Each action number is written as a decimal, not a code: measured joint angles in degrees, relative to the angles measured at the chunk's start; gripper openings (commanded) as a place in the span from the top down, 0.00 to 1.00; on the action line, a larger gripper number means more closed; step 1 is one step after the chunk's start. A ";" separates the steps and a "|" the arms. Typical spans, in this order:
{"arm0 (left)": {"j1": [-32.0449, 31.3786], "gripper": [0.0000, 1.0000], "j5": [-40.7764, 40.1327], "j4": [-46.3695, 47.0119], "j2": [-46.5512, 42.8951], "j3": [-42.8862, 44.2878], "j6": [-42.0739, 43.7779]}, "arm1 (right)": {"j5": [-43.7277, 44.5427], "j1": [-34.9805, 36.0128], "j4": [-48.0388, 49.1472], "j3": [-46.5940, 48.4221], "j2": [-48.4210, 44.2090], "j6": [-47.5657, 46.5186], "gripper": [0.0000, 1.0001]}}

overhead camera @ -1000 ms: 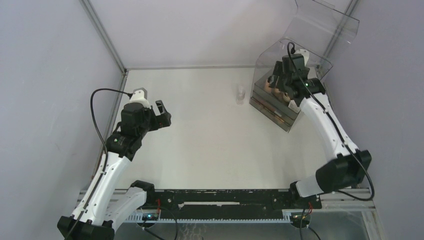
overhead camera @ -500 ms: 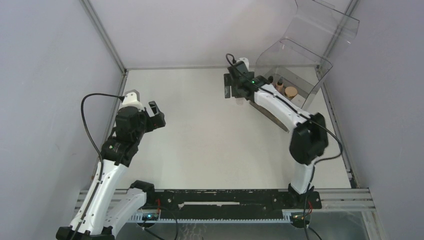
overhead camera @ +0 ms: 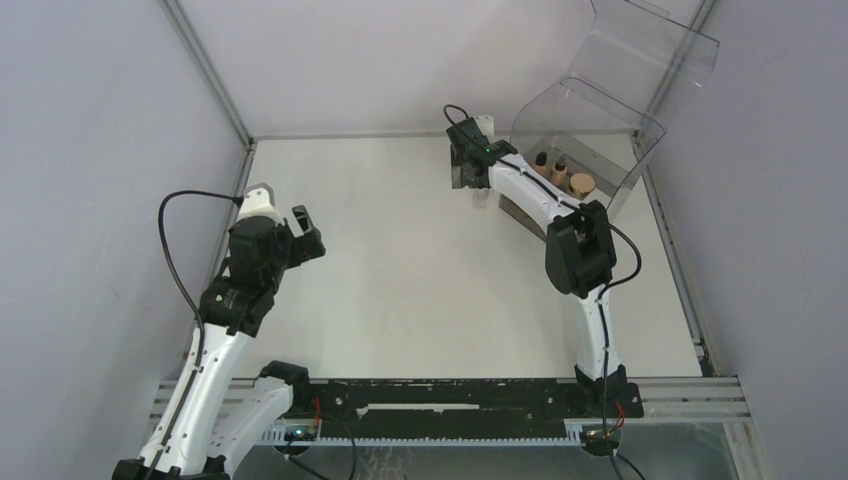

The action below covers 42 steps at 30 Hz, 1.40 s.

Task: Organize the makeup
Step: Pick up the makeup from the center of the board, then place the makeup in the storage box.

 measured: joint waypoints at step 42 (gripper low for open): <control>0.48 0.00 -2.25 1.51 -3.76 -0.02 0.48 | -8.00 -1.57 0.63 -20.81 -42.75 -1.70 1.00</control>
